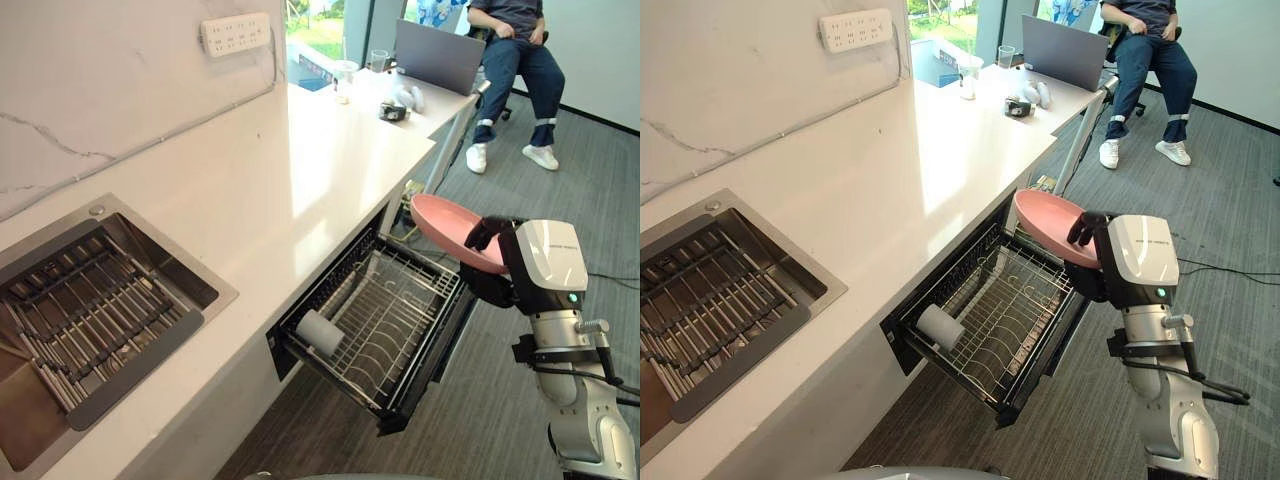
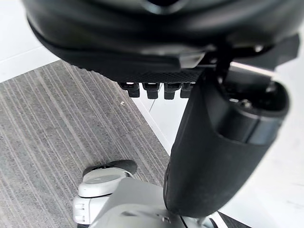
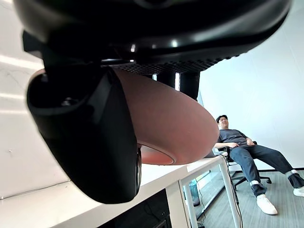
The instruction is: Walk over to the sink, pick up the cup, carry it to the dishwasher, place the cup inside the dishwasher, then close the dishwasher door
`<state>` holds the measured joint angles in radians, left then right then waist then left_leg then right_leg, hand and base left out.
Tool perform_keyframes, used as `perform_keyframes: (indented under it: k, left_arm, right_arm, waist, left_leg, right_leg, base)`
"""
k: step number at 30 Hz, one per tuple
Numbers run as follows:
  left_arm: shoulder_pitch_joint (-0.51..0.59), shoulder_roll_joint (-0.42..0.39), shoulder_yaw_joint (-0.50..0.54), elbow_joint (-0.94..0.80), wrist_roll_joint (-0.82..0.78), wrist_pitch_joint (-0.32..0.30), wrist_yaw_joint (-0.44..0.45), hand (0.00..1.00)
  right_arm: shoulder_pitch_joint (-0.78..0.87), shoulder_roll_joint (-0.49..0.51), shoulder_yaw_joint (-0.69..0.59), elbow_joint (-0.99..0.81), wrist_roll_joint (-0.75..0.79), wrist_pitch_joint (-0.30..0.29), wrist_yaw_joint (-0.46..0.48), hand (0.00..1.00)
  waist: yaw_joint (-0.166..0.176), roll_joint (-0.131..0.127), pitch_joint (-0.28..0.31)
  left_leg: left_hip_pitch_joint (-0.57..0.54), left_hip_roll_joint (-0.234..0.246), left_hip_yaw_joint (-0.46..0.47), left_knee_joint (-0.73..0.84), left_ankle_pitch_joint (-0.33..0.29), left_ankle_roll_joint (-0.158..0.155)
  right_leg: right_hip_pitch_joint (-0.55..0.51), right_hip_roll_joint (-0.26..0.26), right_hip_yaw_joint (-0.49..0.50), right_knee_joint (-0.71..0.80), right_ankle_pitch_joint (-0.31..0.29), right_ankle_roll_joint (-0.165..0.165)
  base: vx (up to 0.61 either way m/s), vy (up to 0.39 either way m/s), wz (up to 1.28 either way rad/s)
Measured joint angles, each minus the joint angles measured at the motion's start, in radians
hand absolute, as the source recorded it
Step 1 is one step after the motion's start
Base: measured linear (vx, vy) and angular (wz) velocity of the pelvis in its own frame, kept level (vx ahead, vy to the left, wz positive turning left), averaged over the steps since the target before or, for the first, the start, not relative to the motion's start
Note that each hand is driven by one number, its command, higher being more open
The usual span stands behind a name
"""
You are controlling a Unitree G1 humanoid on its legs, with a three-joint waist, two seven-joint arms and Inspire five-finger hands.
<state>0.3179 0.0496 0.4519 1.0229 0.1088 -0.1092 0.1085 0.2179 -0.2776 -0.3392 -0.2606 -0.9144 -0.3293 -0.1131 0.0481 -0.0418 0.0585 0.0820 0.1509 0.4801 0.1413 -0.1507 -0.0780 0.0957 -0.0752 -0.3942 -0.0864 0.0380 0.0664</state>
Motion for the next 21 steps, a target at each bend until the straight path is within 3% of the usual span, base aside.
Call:
perform_keyframes:
  k: [6, 8, 14, 21]
  left_arm:
    - [-0.002, 0.005, -0.042, 0.000, -0.002, -0.032, -0.006, 1.00]
    - [-0.029, 0.032, -0.070, 0.000, -0.012, -0.035, -0.022, 1.00]
    - [-0.184, 0.079, -0.151, -0.006, -0.131, -0.054, -0.027, 1.00]
    - [-0.301, 0.083, -0.244, -0.026, -0.261, -0.073, -0.024, 1.00]
  right_arm:
    - [0.031, 0.062, 0.055, 0.042, -0.032, 0.013, 0.002, 0.00]
    - [-0.003, 0.064, 0.102, 0.126, -0.064, 0.046, -0.022, 0.00]
    - [-0.265, 0.026, 0.189, 0.419, -0.071, 0.230, -0.106, 0.00]
    - [-0.511, -0.080, 0.273, 0.496, -0.065, 0.323, -0.164, 0.00]
  waist:
    - [-0.002, -0.003, 0.004]
    - [0.001, -0.008, 0.022]
    - [0.022, -0.011, 0.184]
    - [0.023, -0.011, 0.306]
  left_leg:
    - [-0.041, -0.023, -0.008, -0.015, 0.022, 0.024]
    - [-0.080, -0.023, -0.015, -0.011, 0.034, 0.030]
    - [-0.266, -0.007, -0.029, 0.035, 0.077, 0.043]
    - [-0.369, -0.024, -0.029, 0.055, 0.087, 0.059]
  right_leg:
    - [-0.042, -0.024, -0.013, -0.005, 0.020, 0.002]
    - [-0.075, -0.027, -0.032, -0.004, 0.024, -0.001]
    - [-0.248, -0.027, -0.052, 0.029, 0.073, -0.044]
    - [-0.346, -0.047, -0.050, 0.034, 0.105, -0.036]
  base:
    - [-0.12, 0.055, 0.07]
    - [-0.14, 0.015, 0.10]
    - [-0.11, -0.011, 0.04]
    - [-0.02, 0.057, 0.02]
